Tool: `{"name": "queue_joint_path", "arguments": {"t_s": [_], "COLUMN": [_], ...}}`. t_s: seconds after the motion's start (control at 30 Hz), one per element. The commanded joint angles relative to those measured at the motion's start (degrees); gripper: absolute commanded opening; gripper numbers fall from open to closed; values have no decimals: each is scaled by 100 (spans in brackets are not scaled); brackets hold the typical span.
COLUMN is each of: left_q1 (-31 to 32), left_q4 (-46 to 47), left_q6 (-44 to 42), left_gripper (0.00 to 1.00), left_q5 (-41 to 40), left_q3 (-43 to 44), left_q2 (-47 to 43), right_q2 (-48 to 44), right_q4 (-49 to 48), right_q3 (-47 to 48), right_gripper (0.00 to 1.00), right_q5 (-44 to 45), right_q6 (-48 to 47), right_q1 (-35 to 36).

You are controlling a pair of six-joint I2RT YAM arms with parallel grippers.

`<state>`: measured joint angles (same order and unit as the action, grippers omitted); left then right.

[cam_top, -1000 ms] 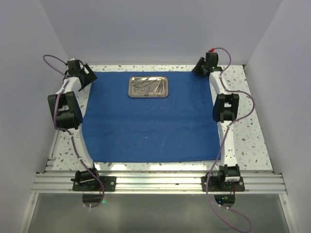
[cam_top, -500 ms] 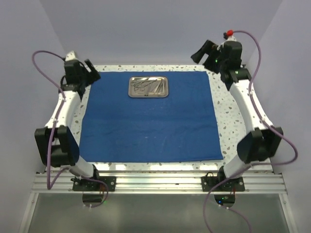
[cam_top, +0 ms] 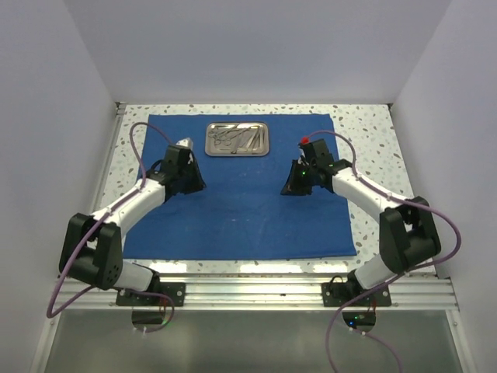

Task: Open and lay out the surgical kit
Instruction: Smooth out the surgical kit at the center of the board.

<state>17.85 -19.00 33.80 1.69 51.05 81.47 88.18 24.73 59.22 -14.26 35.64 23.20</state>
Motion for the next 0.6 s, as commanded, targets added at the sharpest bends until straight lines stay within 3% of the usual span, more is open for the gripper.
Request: {"name": "queue_joint_path", "arguments": {"t_s": [0.0,0.33,0.57], "left_q1": [70,87,114], "left_q4": [63,169,29], "left_q6": [267,390,584], "left_gripper": [21,19,18], "left_q5": [-81,-108,147], "left_q3": [-252,-929,-1413], "left_q2": [-237,255,115], "right_q2": [278,1438,772], "right_q4": [-162,119,681], "right_q3": [107,178,-569], "right_gripper": [0,0,0], "right_q5": [-209,239,941], "right_q6": [-56,-505,-541], "right_q1": [18,18,18]}}
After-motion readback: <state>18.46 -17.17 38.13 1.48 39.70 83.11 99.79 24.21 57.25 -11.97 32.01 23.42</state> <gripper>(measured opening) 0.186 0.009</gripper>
